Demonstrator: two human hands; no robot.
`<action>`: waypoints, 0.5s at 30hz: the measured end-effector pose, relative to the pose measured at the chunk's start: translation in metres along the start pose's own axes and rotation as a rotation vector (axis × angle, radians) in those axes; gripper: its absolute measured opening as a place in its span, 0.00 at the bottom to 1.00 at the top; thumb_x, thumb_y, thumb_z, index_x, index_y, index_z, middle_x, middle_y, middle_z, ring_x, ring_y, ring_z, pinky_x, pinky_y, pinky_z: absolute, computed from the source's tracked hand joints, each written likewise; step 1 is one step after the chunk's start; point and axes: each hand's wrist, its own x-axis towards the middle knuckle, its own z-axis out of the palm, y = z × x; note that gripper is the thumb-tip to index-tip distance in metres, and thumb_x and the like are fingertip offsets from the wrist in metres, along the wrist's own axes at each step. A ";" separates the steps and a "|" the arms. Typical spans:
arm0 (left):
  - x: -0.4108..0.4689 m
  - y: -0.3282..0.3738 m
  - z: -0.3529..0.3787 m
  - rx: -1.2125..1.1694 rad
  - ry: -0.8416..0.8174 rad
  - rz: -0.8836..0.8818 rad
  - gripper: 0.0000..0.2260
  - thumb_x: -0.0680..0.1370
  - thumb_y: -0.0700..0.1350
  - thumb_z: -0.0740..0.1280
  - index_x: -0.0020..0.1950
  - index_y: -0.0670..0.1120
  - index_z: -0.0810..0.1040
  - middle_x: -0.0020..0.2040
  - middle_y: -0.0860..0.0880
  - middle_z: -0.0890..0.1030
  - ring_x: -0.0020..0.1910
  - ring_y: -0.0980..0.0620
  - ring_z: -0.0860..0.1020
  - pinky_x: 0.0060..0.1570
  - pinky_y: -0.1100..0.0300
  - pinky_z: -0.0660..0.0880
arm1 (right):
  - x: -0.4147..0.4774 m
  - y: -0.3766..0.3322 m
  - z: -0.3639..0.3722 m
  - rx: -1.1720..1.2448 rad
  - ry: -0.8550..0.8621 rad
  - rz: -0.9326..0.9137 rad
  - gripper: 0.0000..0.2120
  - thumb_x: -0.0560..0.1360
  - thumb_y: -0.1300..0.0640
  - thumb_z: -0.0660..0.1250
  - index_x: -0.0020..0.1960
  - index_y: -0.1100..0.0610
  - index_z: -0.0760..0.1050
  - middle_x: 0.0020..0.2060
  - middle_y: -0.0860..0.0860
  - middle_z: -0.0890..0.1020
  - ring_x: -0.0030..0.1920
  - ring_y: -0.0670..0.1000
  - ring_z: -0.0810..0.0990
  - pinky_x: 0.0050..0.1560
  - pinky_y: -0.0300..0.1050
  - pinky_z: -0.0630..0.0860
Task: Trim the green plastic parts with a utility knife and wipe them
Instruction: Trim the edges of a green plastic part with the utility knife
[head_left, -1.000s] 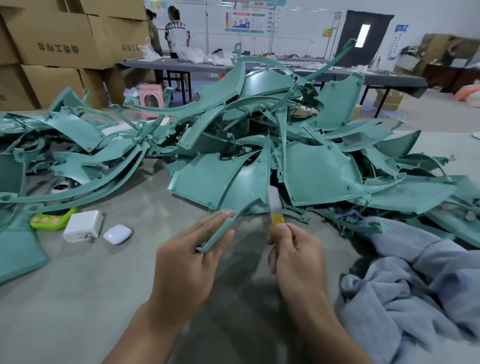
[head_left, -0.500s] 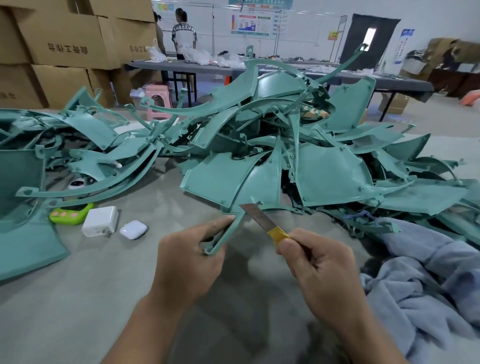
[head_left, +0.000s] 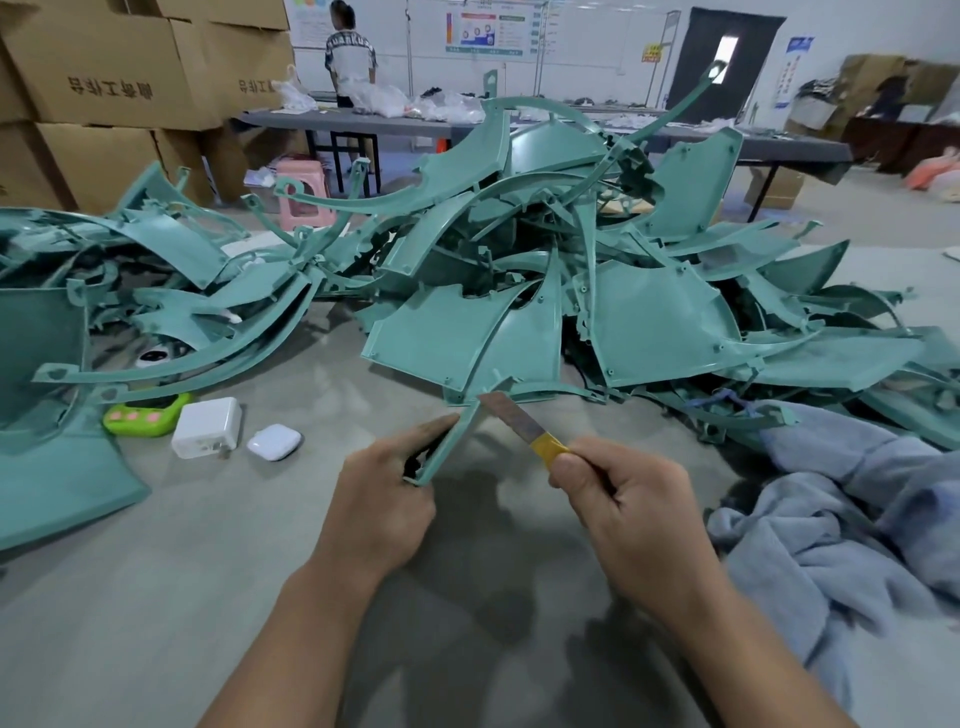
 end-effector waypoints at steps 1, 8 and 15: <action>-0.001 -0.002 -0.001 -0.007 -0.008 -0.002 0.41 0.66 0.28 0.62 0.62 0.73 0.76 0.40 0.77 0.78 0.39 0.73 0.78 0.39 0.79 0.69 | 0.000 0.000 0.000 0.017 -0.003 0.004 0.17 0.81 0.48 0.66 0.39 0.58 0.75 0.29 0.54 0.70 0.28 0.45 0.64 0.28 0.39 0.61; -0.002 -0.009 -0.002 0.054 -0.027 0.069 0.36 0.69 0.28 0.65 0.67 0.64 0.80 0.52 0.61 0.85 0.49 0.60 0.83 0.48 0.67 0.78 | 0.007 0.006 0.004 -0.150 -0.025 0.024 0.16 0.82 0.49 0.65 0.38 0.55 0.73 0.30 0.50 0.73 0.28 0.46 0.67 0.28 0.39 0.62; -0.001 -0.005 -0.002 0.102 -0.002 0.093 0.33 0.69 0.29 0.69 0.67 0.59 0.81 0.52 0.64 0.81 0.47 0.66 0.79 0.45 0.82 0.68 | 0.005 0.003 0.001 -0.049 -0.025 -0.051 0.15 0.80 0.47 0.64 0.39 0.54 0.74 0.28 0.48 0.71 0.27 0.44 0.66 0.27 0.37 0.59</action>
